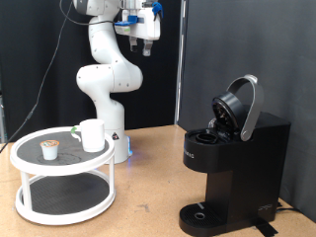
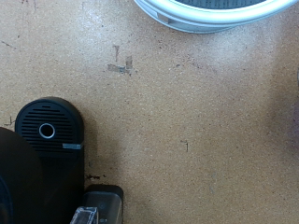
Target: Make a cup of coffee with the keurig machine
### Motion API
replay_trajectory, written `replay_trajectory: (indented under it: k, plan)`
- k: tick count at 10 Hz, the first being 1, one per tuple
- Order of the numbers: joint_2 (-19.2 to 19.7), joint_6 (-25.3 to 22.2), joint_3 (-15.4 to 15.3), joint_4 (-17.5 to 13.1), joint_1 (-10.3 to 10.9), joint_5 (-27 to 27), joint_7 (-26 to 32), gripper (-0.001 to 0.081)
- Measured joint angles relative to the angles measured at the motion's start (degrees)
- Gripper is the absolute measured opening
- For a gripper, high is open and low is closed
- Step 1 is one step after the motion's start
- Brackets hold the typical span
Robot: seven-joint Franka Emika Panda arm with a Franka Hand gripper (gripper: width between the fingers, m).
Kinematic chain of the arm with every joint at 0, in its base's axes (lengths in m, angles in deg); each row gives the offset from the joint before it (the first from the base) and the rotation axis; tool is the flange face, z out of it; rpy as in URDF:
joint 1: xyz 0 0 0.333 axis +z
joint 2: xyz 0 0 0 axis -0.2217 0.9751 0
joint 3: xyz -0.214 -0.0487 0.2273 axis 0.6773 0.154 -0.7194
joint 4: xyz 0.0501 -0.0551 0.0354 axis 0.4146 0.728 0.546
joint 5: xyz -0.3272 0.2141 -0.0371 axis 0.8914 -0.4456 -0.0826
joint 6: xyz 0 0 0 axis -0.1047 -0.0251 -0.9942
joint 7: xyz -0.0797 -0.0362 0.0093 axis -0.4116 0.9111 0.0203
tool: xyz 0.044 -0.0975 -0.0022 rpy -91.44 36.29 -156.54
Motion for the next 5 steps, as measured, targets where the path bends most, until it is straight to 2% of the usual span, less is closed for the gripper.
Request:
replay_trajectory:
  k: [2, 5]
  plan:
    - [-1.3, 0.1, 1.6, 0.3, -0.2, 0.0, 0.5, 0.0809]
    - [-4.4, -3.2, 5.9, 1.2, -1.1, 0.4, 3.9, 0.0809]
